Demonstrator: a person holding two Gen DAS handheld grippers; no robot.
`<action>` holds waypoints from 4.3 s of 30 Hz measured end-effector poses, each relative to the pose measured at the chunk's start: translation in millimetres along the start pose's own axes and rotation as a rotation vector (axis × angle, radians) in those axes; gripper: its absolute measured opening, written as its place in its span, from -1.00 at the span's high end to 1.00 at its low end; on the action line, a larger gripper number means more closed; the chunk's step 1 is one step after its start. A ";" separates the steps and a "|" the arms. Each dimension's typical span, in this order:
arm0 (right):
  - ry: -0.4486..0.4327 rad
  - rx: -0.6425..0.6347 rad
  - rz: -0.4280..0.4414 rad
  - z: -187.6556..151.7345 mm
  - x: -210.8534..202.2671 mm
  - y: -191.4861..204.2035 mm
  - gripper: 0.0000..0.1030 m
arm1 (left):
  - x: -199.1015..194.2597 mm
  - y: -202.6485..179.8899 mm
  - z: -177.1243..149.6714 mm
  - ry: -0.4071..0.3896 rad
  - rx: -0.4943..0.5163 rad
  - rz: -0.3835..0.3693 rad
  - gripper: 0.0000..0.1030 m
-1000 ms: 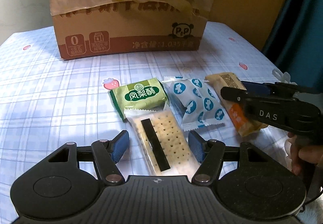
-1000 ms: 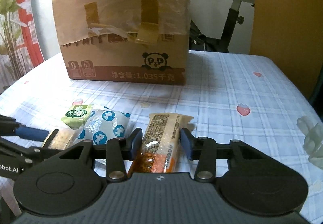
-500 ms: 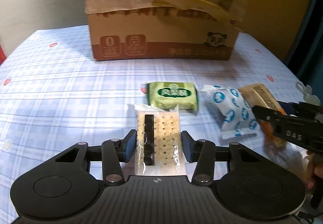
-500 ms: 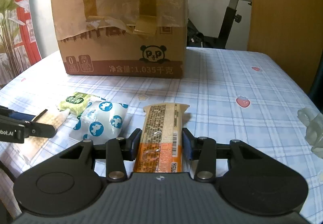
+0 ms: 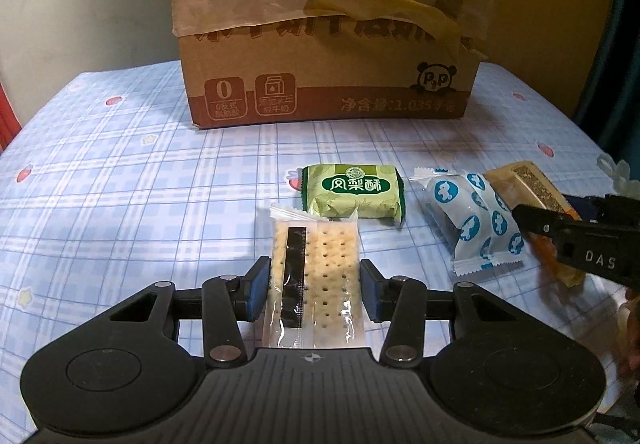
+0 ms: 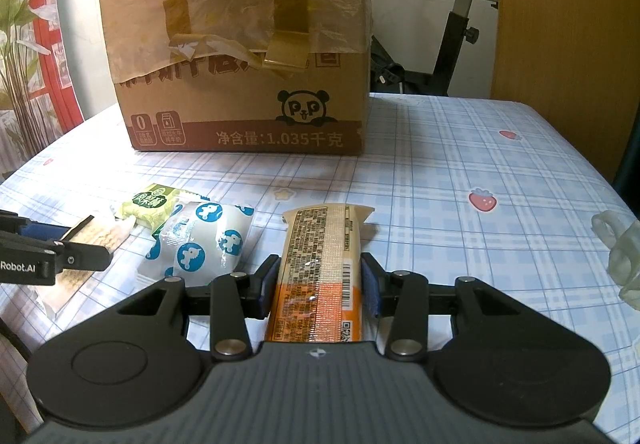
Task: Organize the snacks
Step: 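Grasp the cracker pack with the left tool while the right grasps the orange-label bar, then carry the cracker pack and orange-label bar into the box and open both tools, then move both open tools from the box back to the snacks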
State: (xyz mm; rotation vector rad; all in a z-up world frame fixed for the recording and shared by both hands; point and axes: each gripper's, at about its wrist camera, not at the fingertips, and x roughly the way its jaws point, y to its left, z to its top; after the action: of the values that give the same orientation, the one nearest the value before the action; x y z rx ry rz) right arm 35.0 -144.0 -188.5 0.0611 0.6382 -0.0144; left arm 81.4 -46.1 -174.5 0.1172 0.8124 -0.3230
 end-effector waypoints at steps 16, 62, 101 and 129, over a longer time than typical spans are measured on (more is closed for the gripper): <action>0.002 -0.011 -0.009 -0.4 -0.1 1.4 0.14 | -11.2 14.0 4.0 -0.040 -0.079 0.010 0.06; -0.189 -0.079 -0.031 271.5 75.2 12.9 0.23 | -13.8 55.8 291.4 -0.313 -0.003 -0.002 0.05; -0.181 -0.086 0.140 152.2 -17.3 17.3 -0.46 | -77.6 64.7 155.1 -0.320 -0.017 -0.032 -0.39; 0.092 -0.079 0.225 51.5 14.6 38.8 -0.49 | -31.4 66.4 73.2 -0.146 -0.060 -0.065 -0.39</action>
State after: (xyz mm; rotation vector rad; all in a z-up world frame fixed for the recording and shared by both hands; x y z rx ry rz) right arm 78.7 -108.3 -153.9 0.0575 0.7205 0.2323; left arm 133.7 7.5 -102.9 0.0107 0.6813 -0.3643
